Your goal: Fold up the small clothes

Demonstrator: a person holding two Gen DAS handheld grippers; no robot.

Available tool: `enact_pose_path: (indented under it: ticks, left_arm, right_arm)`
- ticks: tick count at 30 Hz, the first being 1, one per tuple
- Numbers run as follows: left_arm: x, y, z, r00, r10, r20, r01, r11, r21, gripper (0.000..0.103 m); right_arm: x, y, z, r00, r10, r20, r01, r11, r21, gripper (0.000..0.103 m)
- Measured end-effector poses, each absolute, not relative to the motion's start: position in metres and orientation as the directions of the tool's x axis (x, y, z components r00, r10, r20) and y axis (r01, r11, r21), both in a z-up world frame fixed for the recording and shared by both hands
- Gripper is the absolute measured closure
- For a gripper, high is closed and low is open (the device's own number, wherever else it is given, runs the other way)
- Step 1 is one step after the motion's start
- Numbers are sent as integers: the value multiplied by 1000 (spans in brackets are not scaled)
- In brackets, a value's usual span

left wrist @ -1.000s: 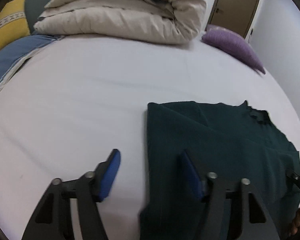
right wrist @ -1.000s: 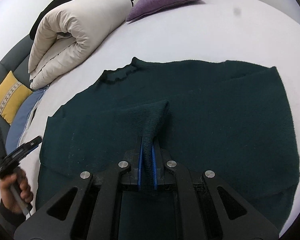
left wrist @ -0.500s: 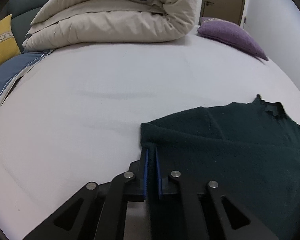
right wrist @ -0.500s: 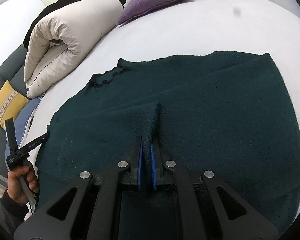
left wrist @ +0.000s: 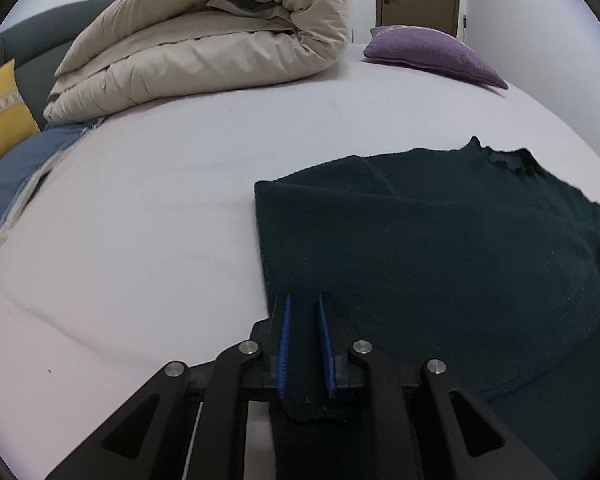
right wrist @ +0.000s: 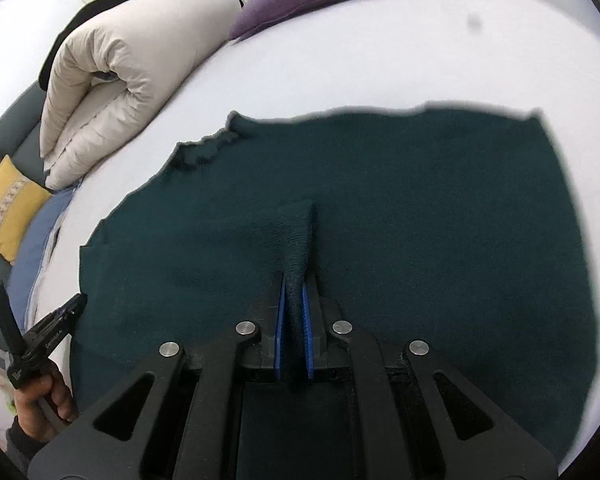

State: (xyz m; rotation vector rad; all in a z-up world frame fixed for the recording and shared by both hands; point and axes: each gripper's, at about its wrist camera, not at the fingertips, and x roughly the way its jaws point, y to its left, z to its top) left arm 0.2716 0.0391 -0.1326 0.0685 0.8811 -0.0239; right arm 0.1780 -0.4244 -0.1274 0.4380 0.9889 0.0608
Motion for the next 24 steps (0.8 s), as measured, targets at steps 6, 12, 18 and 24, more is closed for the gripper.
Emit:
enact_pose_path:
  ticks: [6, 12, 18, 24]
  left_arm:
    - [273, 42, -134, 642, -3, -767, 46, 998, 35, 85]
    - [273, 44, -135, 644, -9, -765, 48, 998, 28, 85]
    - [237, 77, -115, 627, -63, -777, 11, 997, -71, 54]
    - [143, 113, -108, 593, -139, -793, -3, 985, -175, 54]
  right_arm:
    - [175, -422, -114, 572, 230, -787, 148, 915, 375, 96]
    - [175, -445, -122, 577, 202, -791, 176, 915, 362, 99]
    - [149, -462, -98, 605, 184, -775, 234, 889, 394, 88]
    - [40, -456, -47, 734, 220, -642, 142, 875, 462, 26]
